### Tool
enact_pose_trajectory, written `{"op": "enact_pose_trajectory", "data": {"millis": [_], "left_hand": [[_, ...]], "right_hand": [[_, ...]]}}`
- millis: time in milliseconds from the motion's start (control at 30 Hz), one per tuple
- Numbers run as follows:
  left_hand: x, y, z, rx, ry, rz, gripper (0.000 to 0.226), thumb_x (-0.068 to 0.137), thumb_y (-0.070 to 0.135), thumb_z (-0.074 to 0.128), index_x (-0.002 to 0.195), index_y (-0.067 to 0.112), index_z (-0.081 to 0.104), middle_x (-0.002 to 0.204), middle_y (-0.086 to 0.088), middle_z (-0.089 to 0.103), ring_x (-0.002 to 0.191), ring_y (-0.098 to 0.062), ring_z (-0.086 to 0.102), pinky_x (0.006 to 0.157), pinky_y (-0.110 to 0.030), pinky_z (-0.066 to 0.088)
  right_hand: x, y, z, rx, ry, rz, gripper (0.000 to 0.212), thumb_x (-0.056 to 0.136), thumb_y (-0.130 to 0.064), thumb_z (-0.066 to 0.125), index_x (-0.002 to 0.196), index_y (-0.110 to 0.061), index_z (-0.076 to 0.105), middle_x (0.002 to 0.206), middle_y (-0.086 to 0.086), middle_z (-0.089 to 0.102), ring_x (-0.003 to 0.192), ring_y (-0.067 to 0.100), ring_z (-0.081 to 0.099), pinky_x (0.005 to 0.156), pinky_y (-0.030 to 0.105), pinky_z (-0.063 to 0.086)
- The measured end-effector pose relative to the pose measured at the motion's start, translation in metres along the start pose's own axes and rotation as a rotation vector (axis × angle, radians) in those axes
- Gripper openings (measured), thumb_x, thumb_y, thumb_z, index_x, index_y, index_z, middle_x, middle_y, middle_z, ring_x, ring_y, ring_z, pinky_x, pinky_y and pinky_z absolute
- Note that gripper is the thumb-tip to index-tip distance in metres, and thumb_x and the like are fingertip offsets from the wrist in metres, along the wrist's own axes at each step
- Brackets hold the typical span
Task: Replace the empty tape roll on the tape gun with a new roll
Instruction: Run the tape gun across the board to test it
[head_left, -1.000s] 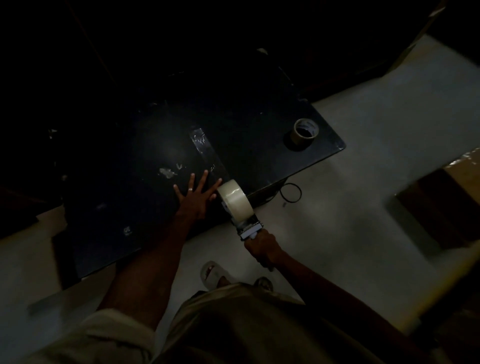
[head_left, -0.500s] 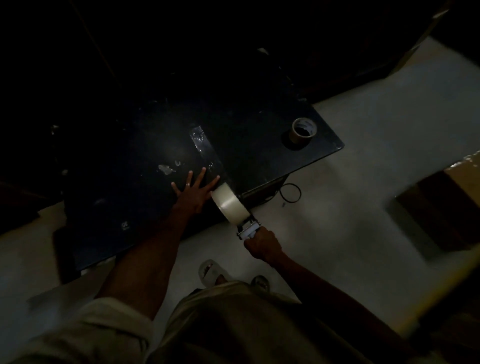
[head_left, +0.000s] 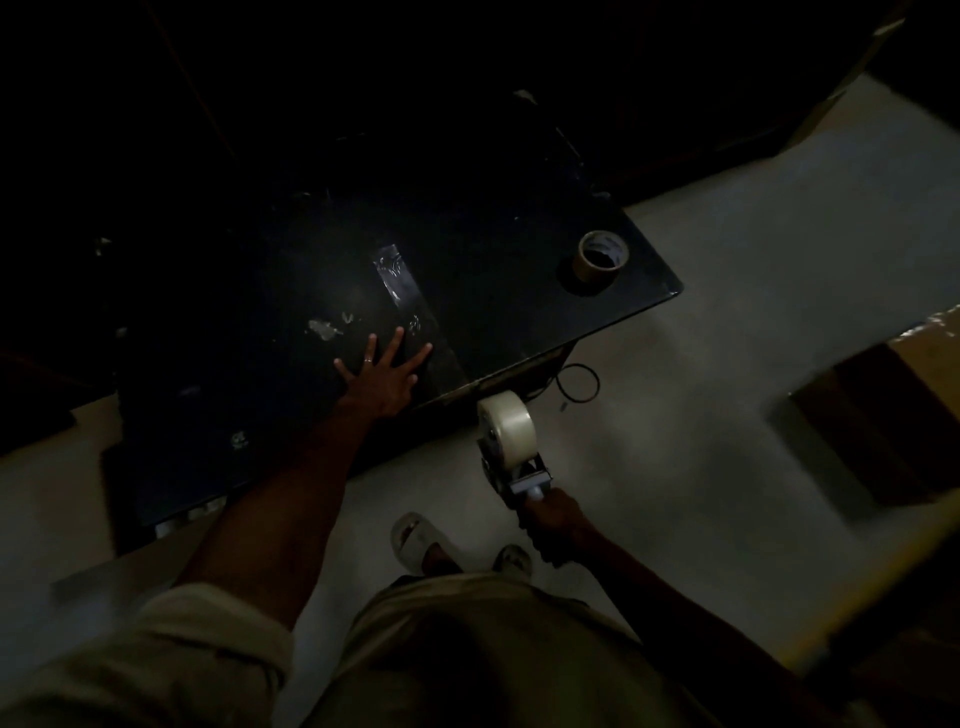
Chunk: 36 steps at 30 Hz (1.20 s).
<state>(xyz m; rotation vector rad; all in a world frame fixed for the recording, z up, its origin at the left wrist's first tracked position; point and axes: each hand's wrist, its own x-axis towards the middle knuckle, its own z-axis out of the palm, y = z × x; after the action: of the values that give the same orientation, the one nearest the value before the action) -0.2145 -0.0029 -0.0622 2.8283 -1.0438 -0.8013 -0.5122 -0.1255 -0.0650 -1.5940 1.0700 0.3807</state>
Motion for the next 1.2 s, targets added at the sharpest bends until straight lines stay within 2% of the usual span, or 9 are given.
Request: {"op": "enact_pose_trajectory", "data": {"millis": [133, 467, 700, 800, 867, 933, 1000, 1100, 1200], "left_hand": [[-0.004, 0.002, 0.008, -0.009, 0.039, -0.010, 0.051, 0.100, 0.044, 0.024, 0.141, 0.059, -0.002, 0.158, 0.010, -0.020, 0.145, -0.037, -0.016, 0.101, -0.079, 0.001], [-0.017, -0.002, 0.032, -0.074, 0.167, -0.031, 0.052, 0.098, 0.051, 0.021, 0.146, 0.049, 0.000, 0.160, 0.010, -0.012, 0.147, -0.030, -0.011, 0.105, -0.075, -0.003], [-0.014, -0.002, 0.035, -0.145, 0.286, -0.053, 0.063, 0.096, 0.044, 0.039, 0.150, 0.036, 0.008, 0.161, 0.009, 0.003, 0.148, -0.027, 0.002, 0.109, -0.069, 0.003], [-0.015, 0.007, 0.029, -0.384, 0.412, -0.080, 0.068, 0.091, 0.030, 0.053, 0.150, 0.029, 0.019, 0.156, -0.001, 0.027, 0.145, -0.023, 0.020, 0.115, -0.059, 0.005], [-0.015, 0.016, 0.026, -0.612, 0.532, -0.092, 0.066, 0.087, 0.020, 0.055, 0.147, 0.024, 0.030, 0.144, -0.006, 0.045, 0.136, -0.022, 0.038, 0.117, -0.050, 0.018], [-0.014, 0.031, 0.021, -0.996, 0.592, -0.102, 0.061, 0.085, 0.005, 0.050, 0.144, 0.016, 0.038, 0.138, -0.011, 0.052, 0.126, -0.025, 0.050, 0.107, -0.035, 0.041], [-0.017, 0.051, 0.010, -1.421, 0.578, -0.193, 0.059, 0.085, -0.011, 0.042, 0.142, 0.008, 0.040, 0.137, -0.018, 0.052, 0.120, -0.026, 0.055, 0.093, -0.022, 0.048], [-0.021, 0.072, -0.001, -1.888, 0.484, -0.290, 0.053, 0.087, -0.006, 0.041, 0.136, 0.011, 0.050, 0.128, -0.019, 0.059, 0.096, -0.024, 0.064, 0.080, -0.029, 0.054], [-0.025, 0.075, -0.004, -1.973, 0.347, -0.270, 0.035, 0.089, 0.013, 0.045, 0.119, 0.018, 0.064, 0.110, -0.022, 0.067, 0.078, -0.026, 0.065, 0.065, -0.033, 0.053]], "right_hand": [[0.001, -0.021, -0.005, 0.077, -0.033, 0.080, 0.033, 0.089, -0.033, 0.058, 0.067, -0.008, 0.062, 0.056, 0.004, 0.056, 0.038, 0.012, 0.049, 0.039, 0.016, 0.038], [-0.005, -0.063, -0.022, 0.231, -0.123, 0.129, 0.024, 0.083, -0.018, 0.054, 0.078, 0.002, 0.065, 0.057, 0.011, 0.053, 0.044, 0.020, 0.049, 0.047, 0.025, 0.041], [-0.010, -0.107, -0.032, 0.367, -0.176, 0.109, 0.022, 0.087, -0.015, 0.052, 0.082, 0.003, 0.064, 0.055, 0.007, 0.050, 0.041, 0.016, 0.045, 0.044, 0.022, 0.038], [-0.009, -0.129, -0.032, 0.428, -0.231, 0.134, 0.020, 0.088, -0.013, 0.050, 0.077, 0.000, 0.061, 0.056, 0.005, 0.045, 0.042, 0.015, 0.040, 0.043, 0.021, 0.033], [-0.007, -0.143, -0.031, 0.459, -0.273, 0.150, 0.019, 0.088, -0.013, 0.050, 0.076, -0.001, 0.059, 0.056, 0.003, 0.042, 0.043, 0.013, 0.038, 0.041, 0.020, 0.031], [-0.004, -0.158, -0.028, 0.493, -0.328, 0.156, 0.019, 0.088, -0.014, 0.048, 0.078, -0.002, 0.059, 0.054, 0.000, 0.040, 0.041, 0.011, 0.035, 0.040, 0.019, 0.030], [-0.002, -0.171, -0.024, 0.521, -0.383, 0.150, 0.019, 0.087, -0.015, 0.045, 0.078, -0.004, 0.058, 0.052, -0.002, 0.038, 0.041, 0.008, 0.033, 0.040, 0.018, 0.027], [0.000, -0.189, -0.017, 0.536, -0.450, 0.123, 0.019, 0.087, -0.017, 0.042, 0.079, -0.007, 0.056, 0.051, -0.005, 0.037, 0.041, 0.007, 0.033, 0.041, 0.019, 0.026], [0.006, -0.197, -0.011, 0.536, -0.473, 0.116, 0.021, 0.089, -0.020, 0.041, 0.080, -0.007, 0.055, 0.051, -0.005, 0.038, 0.042, 0.007, 0.034, 0.042, 0.020, 0.027]]}}
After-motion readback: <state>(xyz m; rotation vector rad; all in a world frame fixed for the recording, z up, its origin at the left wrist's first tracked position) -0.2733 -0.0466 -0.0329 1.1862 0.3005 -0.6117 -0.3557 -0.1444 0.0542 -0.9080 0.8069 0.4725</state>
